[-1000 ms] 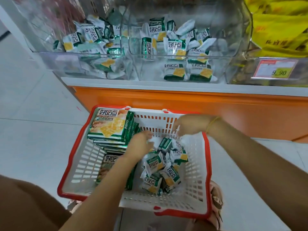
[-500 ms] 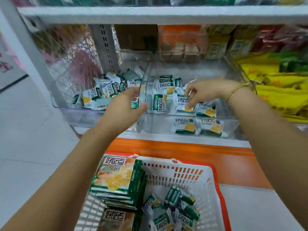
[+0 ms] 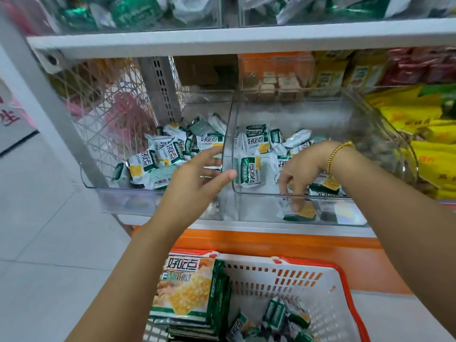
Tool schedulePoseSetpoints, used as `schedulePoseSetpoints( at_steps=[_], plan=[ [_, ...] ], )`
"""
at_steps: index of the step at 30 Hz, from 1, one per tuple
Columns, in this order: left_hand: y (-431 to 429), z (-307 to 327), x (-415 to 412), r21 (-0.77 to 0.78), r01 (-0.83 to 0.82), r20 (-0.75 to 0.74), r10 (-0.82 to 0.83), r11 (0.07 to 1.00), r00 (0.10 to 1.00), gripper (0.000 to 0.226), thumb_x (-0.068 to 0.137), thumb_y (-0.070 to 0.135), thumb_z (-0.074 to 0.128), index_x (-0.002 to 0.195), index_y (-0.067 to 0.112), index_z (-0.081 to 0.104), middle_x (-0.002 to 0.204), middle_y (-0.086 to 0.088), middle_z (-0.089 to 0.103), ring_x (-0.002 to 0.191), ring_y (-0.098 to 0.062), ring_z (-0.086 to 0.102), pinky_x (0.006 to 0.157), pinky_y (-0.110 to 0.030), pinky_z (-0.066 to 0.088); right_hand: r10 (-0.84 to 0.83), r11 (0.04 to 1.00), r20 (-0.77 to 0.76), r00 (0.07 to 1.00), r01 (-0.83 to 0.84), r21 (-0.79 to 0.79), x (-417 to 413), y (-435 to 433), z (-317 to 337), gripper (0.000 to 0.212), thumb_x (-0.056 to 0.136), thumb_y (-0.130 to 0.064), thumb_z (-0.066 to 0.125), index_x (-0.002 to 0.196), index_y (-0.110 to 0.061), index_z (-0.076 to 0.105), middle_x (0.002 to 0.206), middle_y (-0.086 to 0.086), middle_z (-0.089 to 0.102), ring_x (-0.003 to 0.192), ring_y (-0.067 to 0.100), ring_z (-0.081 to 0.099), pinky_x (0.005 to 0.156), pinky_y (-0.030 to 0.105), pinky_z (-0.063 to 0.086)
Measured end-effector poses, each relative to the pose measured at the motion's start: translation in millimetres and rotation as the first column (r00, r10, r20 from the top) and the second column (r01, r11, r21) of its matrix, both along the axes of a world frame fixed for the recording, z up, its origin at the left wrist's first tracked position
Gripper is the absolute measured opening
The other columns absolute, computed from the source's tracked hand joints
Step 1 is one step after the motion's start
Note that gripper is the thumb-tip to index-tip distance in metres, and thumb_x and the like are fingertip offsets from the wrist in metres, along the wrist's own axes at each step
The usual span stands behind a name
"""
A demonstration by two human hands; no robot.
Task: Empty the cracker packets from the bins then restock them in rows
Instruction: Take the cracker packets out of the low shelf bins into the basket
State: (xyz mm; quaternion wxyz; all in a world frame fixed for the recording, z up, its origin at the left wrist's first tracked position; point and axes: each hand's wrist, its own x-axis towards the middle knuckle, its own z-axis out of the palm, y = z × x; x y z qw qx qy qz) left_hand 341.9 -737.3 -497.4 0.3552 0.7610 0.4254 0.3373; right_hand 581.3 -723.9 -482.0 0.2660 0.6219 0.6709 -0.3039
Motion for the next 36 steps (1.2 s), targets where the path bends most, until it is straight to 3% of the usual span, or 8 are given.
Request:
schedulePoseSetpoints(
  at_steps=[6, 12, 16, 24, 27, 29, 31, 36],
  plan=[
    [10.4, 6.2, -12.4, 0.054, 0.005, 0.029, -0.007, 0.999, 1.0, 0.028, 0.097, 0.023, 0.05, 0.124, 0.029, 0.058, 0.106, 0.011, 0.068, 0.097, -0.001, 0.064, 0.089, -0.027, 0.052, -0.084, 0.996, -0.141, 0.986, 0.088, 0.026, 6.1, 1.8, -1.2, 0.031, 0.071, -0.024, 0.083, 0.095, -0.021, 0.064, 0.07, -0.013, 0.058, 0.07, 0.006, 0.049, 0.07, 0.025, 0.041],
    [56.8, 16.8, -60.2, 0.174, -0.296, -0.134, 0.321, 0.939, 0.938, 0.032, 0.091, 0.009, 0.058, 0.122, 0.018, 0.06, 0.118, 0.0, 0.064, 0.113, -0.018, 0.058, 0.099, -0.033, 0.044, -0.181, 0.894, -0.33, 0.927, 0.295, 0.339, 28.2, 6.4, 22.9, 0.03, 0.07, -0.027, 0.083, 0.094, -0.013, 0.069, 0.077, -0.014, 0.063, 0.075, 0.01, 0.055, 0.057, 0.014, 0.039],
    [92.6, 28.2, -82.0, 0.227, -0.168, -0.54, 0.267, 0.959, 0.798, 0.044, 0.086, 0.007, 0.063, 0.129, 0.016, 0.056, 0.135, -0.01, 0.054, 0.106, -0.025, 0.058, 0.089, -0.03, 0.041, -0.152, 0.882, -0.202, 0.967, 0.225, 0.413, 33.3, 10.7, 8.5, 0.058, 0.072, -0.035, 0.081, 0.123, -0.02, 0.058, 0.12, -0.005, 0.052, 0.108, 0.015, 0.049, 0.086, 0.026, 0.038],
    [130.3, 42.1, -87.2, -0.093, -0.088, -0.912, -0.049, 0.992, 0.408, 0.091, 0.076, 0.025, 0.078, 0.148, 0.012, 0.025, 0.152, -0.01, 0.032, 0.136, -0.027, 0.035, 0.108, -0.034, 0.03, -0.278, 0.849, -0.232, 0.932, 0.352, 0.395, 36.6, 13.3, -2.6, 0.071, 0.064, -0.034, 0.087, 0.119, -0.016, 0.047, 0.107, 0.0, 0.053, 0.097, 0.02, 0.049, 0.069, 0.027, 0.041],
    [133.4, 49.0, -81.8, -0.064, -0.083, -0.957, -0.037, 0.994, 0.287, 0.065, 0.073, 0.039, 0.079, 0.123, 0.007, 0.051, 0.141, -0.016, 0.044, 0.12, -0.031, 0.047, 0.102, -0.036, 0.036, -0.263, 0.875, -0.146, 0.954, 0.299, 0.381, 33.2, 11.7, -1.1, 0.075, 0.066, -0.041, 0.084, 0.126, -0.012, 0.048, 0.087, -0.011, 0.041, 0.092, 0.016, 0.042, 0.06, 0.022, 0.034],
    [136.9, 53.2, -84.0, -0.025, -0.067, -0.937, 0.0, 0.997, 0.35, 0.049, 0.071, 0.047, 0.077, 0.099, 0.012, 0.057, 0.127, -0.019, 0.055, 0.106, -0.032, 0.053, 0.097, -0.04, 0.041, -0.246, 0.886, -0.092, 0.965, 0.263, 0.383, 34.4, 12.1, -1.5, 0.05, 0.067, -0.048, 0.081, 0.094, -0.019, 0.049, 0.08, -0.012, 0.037, 0.08, 0.011, 0.042, 0.057, 0.02, 0.031],
    [141.3, 56.5, -85.6, 0.007, -0.079, -0.892, 0.042, 0.997, 0.45, 0.073, 0.067, 0.063, 0.068, 0.115, 0.009, 0.059, 0.124, -0.016, 0.059, 0.109, -0.032, 0.055, 0.1, -0.043, 0.043, -0.232, 0.892, -0.085, 0.969, 0.247, 0.378, 34.3, 11.6, -2.1, 0.051, 0.067, -0.05, 0.08, 0.073, -0.026, 0.036, 0.074, -0.013, 0.032, 0.066, 0.004, 0.035, 0.054, 0.018, 0.027],
    [152.7, 44.7, -69.9, -0.085, -0.2, -0.682, 0.089, 0.976, 0.726, 0.099, 0.047, 0.086, 0.064, 0.103, 0.005, 0.059, 0.122, -0.029, 0.054, 0.098, -0.037, 0.057, 0.097, -0.045, 0.042, -0.224, 0.892, -0.139, 0.965, 0.261, 0.37, 31.6, 10.6, -1.4, 0.069, 0.068, -0.046, 0.082, 0.123, -0.026, 0.046, 0.096, -0.012, 0.041, 0.093, 0.014, 0.047, 0.075, 0.027, 0.042]
  ],
)
